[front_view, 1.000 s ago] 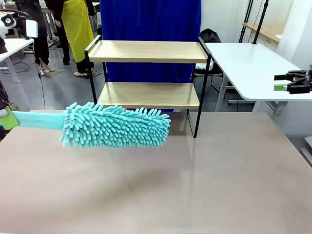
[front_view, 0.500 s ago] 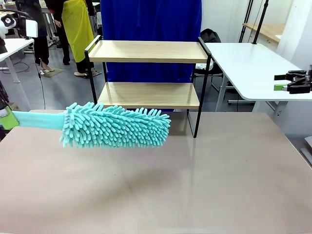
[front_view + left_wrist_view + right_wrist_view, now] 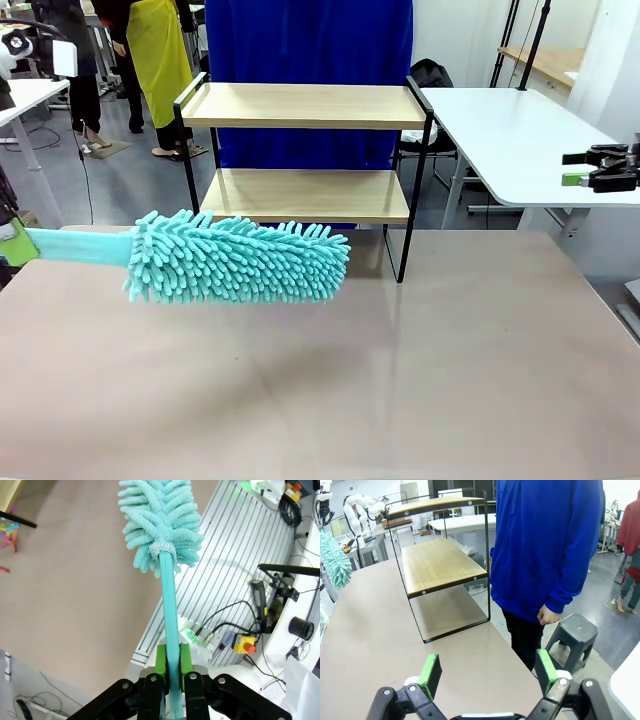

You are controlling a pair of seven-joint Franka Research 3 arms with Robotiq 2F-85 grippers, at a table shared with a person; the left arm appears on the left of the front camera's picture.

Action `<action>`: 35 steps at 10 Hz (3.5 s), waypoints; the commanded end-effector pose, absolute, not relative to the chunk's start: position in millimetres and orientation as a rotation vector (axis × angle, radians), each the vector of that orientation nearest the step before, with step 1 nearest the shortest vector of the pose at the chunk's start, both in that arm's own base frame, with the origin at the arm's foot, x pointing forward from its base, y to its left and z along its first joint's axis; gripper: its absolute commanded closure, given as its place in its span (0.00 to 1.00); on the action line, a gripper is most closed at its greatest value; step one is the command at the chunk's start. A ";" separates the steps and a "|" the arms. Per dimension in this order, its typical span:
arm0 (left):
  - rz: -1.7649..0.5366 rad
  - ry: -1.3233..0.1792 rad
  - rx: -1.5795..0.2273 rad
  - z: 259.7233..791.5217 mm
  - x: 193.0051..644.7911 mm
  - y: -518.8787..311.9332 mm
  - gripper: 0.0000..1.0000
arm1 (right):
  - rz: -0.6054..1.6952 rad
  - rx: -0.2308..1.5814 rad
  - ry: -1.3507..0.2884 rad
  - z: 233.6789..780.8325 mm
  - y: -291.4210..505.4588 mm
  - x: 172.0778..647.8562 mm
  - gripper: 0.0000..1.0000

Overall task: Clean the shelf.
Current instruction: Hand the Duster back to the human.

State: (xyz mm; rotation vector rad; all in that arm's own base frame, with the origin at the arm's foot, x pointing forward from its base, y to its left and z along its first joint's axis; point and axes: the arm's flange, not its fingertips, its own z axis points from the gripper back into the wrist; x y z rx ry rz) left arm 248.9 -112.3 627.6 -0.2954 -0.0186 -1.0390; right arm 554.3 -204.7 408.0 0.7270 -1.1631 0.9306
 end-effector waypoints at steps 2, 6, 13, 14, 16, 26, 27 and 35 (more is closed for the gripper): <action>-1.058 -0.025 -0.300 627.1 245.4 -108.8 0.87 | 0.920 0.707 -1.138 413.2 -201.5 553.8 0.00; -1.042 -0.137 -0.425 624.4 229.2 -91.4 0.87 | 1.048 0.787 -1.140 462.5 -175.7 525.1 0.00; -1.220 -0.287 -0.456 576.3 301.1 -134.2 0.87 | 1.133 1.099 -0.785 549.7 -35.1 452.3 0.00; -1.233 -0.287 -0.458 570.9 296.4 -137.0 0.87 | 1.100 1.137 -0.717 541.4 -24.5 446.8 0.00; -1.200 -0.255 -0.428 571.4 300.8 -138.0 0.87 | 1.144 1.128 -0.800 539.3 -24.3 452.8 0.00; -1.200 -0.255 -0.428 571.4 300.8 -138.0 0.87 | 1.101 1.187 -0.908 485.8 30.9 422.1 0.00; -1.200 -0.255 -0.428 571.4 300.8 -138.0 0.87 | 1.093 1.209 -0.922 479.9 35.0 416.7 0.00; -1.200 -0.255 -0.428 571.4 300.8 -138.0 0.87 | 0.997 1.231 -0.966 390.6 91.9 373.6 0.00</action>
